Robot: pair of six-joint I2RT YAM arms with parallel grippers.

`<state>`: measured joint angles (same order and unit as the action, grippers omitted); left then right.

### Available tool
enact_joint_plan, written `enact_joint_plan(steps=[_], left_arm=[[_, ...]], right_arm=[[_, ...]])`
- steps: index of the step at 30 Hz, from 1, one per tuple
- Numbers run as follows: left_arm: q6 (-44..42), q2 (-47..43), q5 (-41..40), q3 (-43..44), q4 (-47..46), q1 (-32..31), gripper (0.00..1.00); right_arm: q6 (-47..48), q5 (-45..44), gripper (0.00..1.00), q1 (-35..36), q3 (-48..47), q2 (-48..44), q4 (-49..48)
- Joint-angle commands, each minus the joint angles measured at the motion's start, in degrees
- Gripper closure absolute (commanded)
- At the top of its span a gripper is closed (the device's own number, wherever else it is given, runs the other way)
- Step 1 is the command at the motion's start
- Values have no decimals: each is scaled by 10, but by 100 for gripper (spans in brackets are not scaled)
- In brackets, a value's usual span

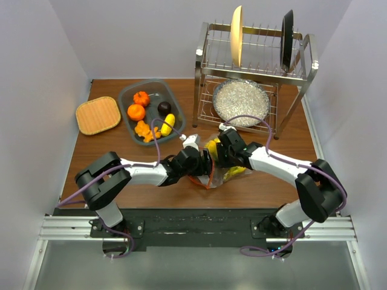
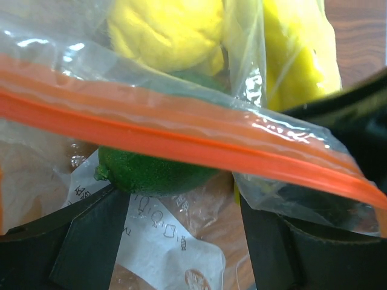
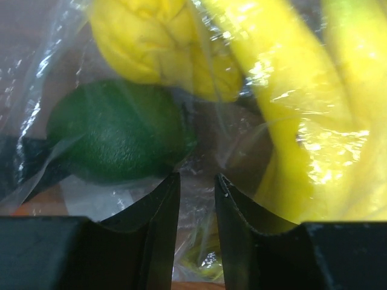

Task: Open the zip-top bag and remove the fake food

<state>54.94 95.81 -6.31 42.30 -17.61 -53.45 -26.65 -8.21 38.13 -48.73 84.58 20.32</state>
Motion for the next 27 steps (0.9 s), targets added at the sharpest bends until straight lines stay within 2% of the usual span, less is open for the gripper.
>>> enact_joint_plan(steps=[1, 3, 7, 11, 17, 27], left_arm=[[2, 2, -63, 33, 25, -3, 22], [6, -4, -78, 28, 26, -2, 21], [15, -7, -85, 30, 19, -1, 21], [21, -4, -86, 33, 12, -1, 22], [25, -4, -78, 18, -14, 4, 22], [18, 9, -84, 22, -16, 13, 17]], right_arm=[[14, 29, 64, 2, 11, -27, -8], [10, 2, 64, 2, 10, -53, 4], [2, -26, 73, 0, -7, -84, 30], [-6, -46, 72, -3, -32, -91, 17], [-11, -19, 73, -9, -87, 2, -12], [-10, 53, 73, -11, -86, 87, -50]])
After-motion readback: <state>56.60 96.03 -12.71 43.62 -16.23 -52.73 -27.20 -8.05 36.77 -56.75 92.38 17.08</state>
